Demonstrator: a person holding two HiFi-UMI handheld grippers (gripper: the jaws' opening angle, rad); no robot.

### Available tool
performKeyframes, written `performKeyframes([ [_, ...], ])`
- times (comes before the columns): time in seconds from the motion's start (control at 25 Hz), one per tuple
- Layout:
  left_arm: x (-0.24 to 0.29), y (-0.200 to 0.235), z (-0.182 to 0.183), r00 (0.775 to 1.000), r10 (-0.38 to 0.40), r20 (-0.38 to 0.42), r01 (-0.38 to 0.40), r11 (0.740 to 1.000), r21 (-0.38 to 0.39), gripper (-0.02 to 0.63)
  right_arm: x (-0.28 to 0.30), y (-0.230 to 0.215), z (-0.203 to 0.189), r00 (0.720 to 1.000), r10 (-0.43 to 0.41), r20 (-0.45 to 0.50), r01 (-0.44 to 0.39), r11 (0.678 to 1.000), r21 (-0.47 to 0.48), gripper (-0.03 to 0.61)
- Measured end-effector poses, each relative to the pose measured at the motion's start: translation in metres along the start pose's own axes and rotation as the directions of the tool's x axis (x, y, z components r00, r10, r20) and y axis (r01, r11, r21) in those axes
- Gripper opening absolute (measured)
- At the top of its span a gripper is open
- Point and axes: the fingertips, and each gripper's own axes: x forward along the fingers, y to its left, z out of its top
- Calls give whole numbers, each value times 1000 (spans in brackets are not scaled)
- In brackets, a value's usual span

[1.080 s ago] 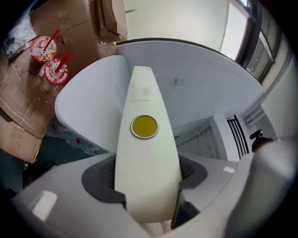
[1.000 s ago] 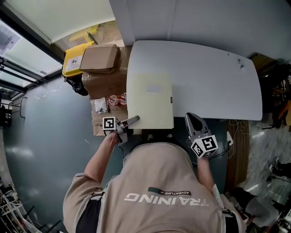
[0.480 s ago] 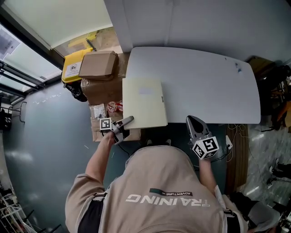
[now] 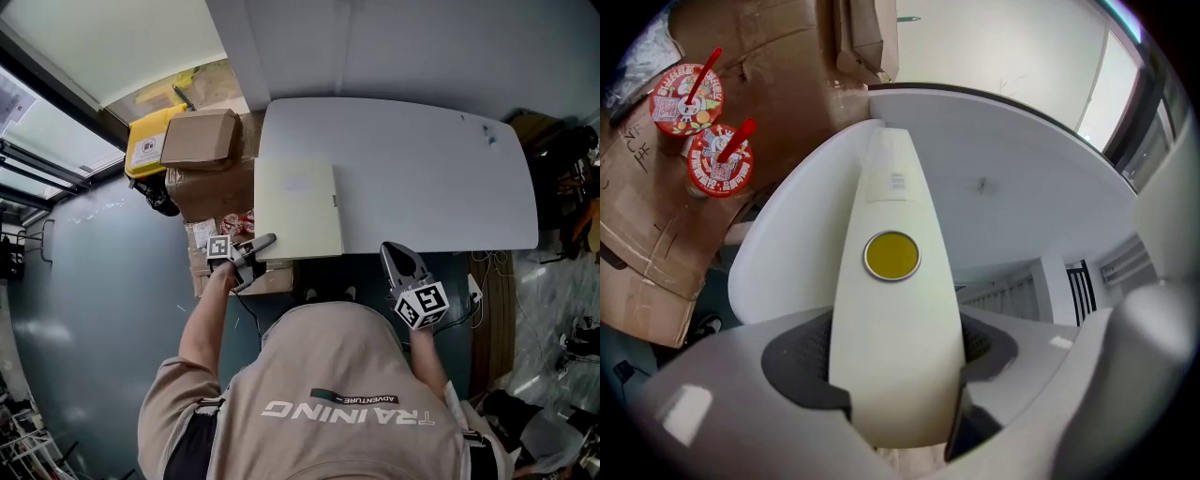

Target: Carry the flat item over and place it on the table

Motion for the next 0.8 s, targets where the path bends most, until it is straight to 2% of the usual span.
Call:
performKeyframes([
  [0.32, -2, 11, 7, 999, 51, 20, -50, 999, -8, 299, 0, 0, -9, 1000, -14, -12, 14, 1000, 22, 5],
  [0.44, -4, 17, 14, 994, 98, 42, -99, 995, 16, 311, 1, -2, -12, 1000, -16, -15, 16, 999, 33, 5],
  [0.64, -9, 28, 20, 968, 235, 87, -240, 968, 65, 365, 5, 1, -14, 1000, -1, -16, 1, 999, 38, 5],
  [0.8, -12, 32, 27, 950, 269, 156, -278, 960, 37, 402, 8, -1, -15, 1000, 8, -14, -8, 999, 41, 5],
])
